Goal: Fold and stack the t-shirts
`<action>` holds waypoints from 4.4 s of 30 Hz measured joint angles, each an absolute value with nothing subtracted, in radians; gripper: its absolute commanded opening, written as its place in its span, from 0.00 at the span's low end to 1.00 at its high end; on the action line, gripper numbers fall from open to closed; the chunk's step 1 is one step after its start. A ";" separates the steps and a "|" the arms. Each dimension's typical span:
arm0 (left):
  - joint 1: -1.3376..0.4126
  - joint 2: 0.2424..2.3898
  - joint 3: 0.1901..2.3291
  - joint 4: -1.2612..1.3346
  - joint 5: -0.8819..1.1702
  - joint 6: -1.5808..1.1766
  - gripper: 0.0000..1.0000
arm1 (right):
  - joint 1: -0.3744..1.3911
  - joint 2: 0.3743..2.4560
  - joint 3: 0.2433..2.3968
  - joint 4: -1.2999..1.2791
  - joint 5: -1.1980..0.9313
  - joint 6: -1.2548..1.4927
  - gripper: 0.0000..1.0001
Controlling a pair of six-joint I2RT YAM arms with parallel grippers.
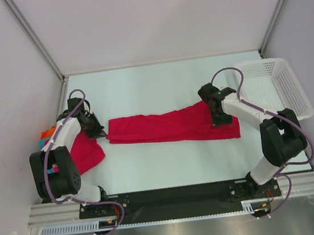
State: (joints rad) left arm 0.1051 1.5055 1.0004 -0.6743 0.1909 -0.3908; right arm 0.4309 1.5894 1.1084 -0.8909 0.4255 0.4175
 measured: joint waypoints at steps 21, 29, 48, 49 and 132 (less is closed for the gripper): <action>0.116 1.505 1.000 -0.675 0.190 -0.381 0.06 | 0.363 1.937 1.346 -0.815 0.435 0.347 0.38; 0.117 1.505 1.000 -0.675 0.190 -0.376 0.06 | 0.367 1.896 1.274 -0.783 0.428 0.346 0.37; 0.117 1.505 1.000 -0.675 0.190 -0.373 0.06 | 0.404 1.757 1.163 -0.796 0.427 0.359 0.36; 0.117 1.505 1.000 -0.675 0.191 -0.373 0.06 | 0.405 1.757 1.163 -0.797 0.427 0.360 0.36; 0.122 1.450 0.981 -0.701 0.188 -0.356 0.06 | 0.515 1.716 1.140 -0.822 0.427 0.393 0.31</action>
